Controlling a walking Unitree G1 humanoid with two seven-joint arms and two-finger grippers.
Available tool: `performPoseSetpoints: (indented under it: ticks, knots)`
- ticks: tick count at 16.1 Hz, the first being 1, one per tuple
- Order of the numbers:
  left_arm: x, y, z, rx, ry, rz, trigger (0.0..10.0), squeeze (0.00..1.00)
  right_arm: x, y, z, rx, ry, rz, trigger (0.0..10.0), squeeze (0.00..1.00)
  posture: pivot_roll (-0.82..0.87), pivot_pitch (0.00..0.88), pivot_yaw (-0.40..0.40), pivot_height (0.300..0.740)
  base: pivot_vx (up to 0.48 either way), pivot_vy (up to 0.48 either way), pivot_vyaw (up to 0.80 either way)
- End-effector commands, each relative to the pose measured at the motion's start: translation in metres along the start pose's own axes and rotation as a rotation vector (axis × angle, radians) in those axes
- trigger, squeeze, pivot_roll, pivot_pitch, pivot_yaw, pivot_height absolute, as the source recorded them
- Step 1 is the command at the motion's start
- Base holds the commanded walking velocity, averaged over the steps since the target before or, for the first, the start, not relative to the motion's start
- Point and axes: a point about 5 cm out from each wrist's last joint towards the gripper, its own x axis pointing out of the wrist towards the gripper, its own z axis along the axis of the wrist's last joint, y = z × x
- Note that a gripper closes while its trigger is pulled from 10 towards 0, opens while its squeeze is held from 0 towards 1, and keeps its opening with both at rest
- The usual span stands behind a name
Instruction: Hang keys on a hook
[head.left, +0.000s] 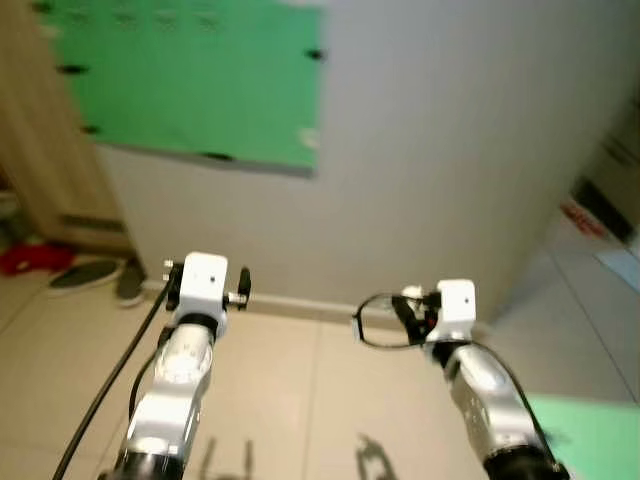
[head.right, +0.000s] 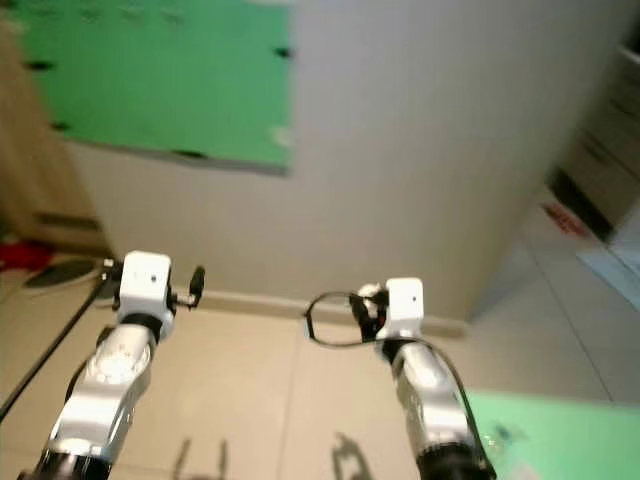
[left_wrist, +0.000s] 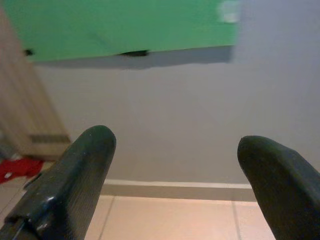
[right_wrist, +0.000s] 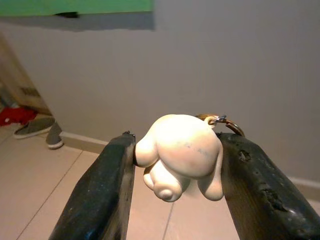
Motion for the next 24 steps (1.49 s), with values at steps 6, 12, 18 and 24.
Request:
performPoseSetpoints:
  ticks: [6,12,18,24]
  knots:
    - [0.022,0.014,0.023,0.042,-0.064,-0.063,10.0,0.0,0.011,0.012,0.029,-0.187,0.037,0.29,0.0,0.0,0.06,0.0,-0.051,0.736,0.122,0.059,0.32]
    - [0.03,0.003,0.018,0.109,-0.02,-0.465,10.0,0.0,0.012,0.009,0.095,-0.725,0.049,0.636,0.0,0.0,0.04,0.0,-0.057,0.736,0.0,0.0,0.0]
    - [0.028,-0.005,0.05,0.213,-0.241,-0.738,10.0,0.0,0.005,0.01,0.123,-1.313,0.175,0.894,0.0,0.0,0.02,0.0,-0.077,0.736,0.0,0.0,0.0]
    - [0.015,-0.014,0.049,0.228,-0.206,-1.021,10.0,0.0,0.009,0.026,0.134,-1.838,-0.01,1.02,0.0,0.0,0.02,0.0,-0.087,0.736,0.0,0.0,0.0]
